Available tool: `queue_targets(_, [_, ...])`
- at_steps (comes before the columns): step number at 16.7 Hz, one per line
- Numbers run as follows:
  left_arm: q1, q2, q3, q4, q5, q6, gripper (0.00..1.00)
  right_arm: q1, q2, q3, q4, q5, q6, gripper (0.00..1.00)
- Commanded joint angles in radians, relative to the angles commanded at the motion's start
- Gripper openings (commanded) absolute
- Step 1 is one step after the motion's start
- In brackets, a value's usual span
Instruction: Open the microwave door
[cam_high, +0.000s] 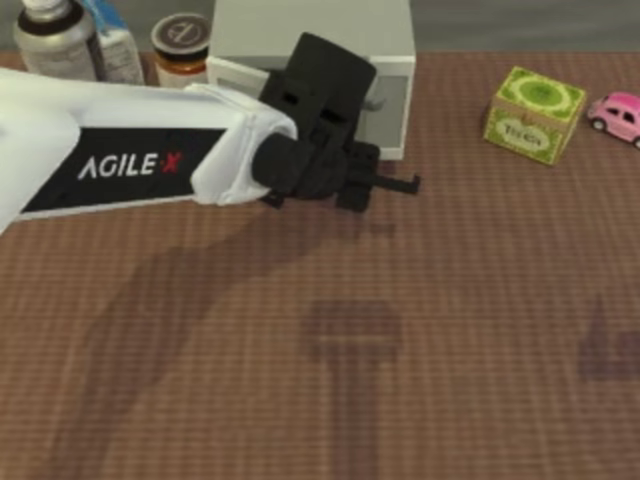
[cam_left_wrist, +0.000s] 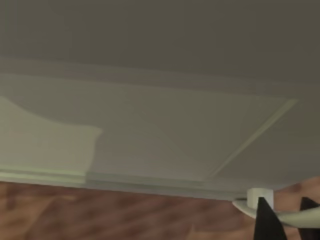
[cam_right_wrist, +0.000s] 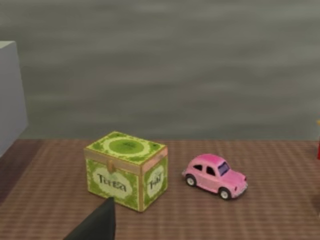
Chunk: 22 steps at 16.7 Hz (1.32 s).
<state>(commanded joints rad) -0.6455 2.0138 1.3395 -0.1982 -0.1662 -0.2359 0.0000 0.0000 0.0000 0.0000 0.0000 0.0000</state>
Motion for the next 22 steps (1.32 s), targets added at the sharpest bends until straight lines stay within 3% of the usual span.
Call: queue_targets(22, [0.011,-0.026,-0.039,0.019,0.034,0.041,0.0,0.0,0.0,0.0,0.0,0.0,0.0,1.0])
